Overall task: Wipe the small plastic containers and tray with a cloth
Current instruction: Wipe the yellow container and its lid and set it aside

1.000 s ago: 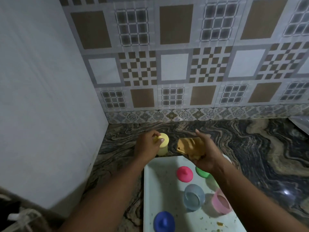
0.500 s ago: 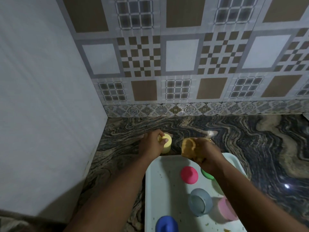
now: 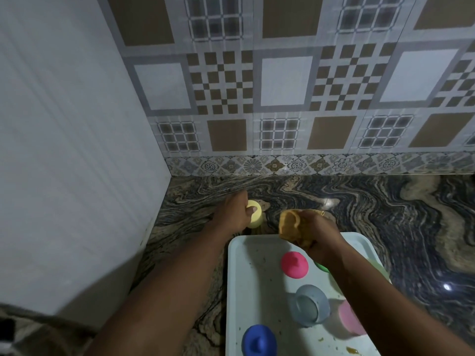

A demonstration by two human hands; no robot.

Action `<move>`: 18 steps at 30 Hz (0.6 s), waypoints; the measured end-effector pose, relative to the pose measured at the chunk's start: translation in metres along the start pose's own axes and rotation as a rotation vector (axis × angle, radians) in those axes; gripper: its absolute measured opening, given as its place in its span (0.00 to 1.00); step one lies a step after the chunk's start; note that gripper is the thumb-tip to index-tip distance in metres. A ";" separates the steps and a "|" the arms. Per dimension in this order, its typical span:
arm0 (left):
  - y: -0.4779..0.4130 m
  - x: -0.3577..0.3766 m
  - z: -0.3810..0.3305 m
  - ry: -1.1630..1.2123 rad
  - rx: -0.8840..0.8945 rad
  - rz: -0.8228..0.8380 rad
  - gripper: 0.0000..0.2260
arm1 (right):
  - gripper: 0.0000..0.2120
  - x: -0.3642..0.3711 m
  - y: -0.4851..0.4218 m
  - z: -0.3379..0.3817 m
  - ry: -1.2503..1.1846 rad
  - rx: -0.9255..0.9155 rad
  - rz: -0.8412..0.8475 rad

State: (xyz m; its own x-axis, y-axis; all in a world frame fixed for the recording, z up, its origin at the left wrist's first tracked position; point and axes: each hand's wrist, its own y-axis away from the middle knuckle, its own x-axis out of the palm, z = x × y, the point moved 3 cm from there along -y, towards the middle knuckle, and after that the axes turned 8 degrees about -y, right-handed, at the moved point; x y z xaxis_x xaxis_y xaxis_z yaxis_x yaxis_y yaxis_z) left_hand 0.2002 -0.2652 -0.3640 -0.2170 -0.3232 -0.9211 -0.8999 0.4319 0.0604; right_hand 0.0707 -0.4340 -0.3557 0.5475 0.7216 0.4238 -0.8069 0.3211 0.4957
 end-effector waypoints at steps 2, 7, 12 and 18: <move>0.000 0.003 -0.003 -0.013 0.010 -0.009 0.13 | 0.09 -0.001 -0.001 -0.002 -0.003 0.003 -0.043; -0.002 0.009 -0.008 -0.052 0.002 -0.054 0.12 | 0.11 -0.006 -0.009 -0.007 -0.010 0.015 -0.076; -0.002 0.012 -0.003 0.093 -0.102 0.026 0.12 | 0.17 -0.010 -0.013 -0.016 -0.035 0.065 -0.098; 0.007 0.019 -0.011 0.131 -0.077 0.108 0.10 | 0.18 -0.015 -0.014 -0.017 -0.048 0.086 -0.143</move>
State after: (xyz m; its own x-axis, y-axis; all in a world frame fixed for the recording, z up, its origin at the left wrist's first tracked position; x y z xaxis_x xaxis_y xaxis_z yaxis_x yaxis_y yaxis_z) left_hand 0.1854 -0.2774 -0.3769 -0.3571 -0.3870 -0.8501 -0.8939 0.4057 0.1908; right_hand 0.0701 -0.4390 -0.3814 0.6672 0.6416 0.3785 -0.6991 0.3639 0.6155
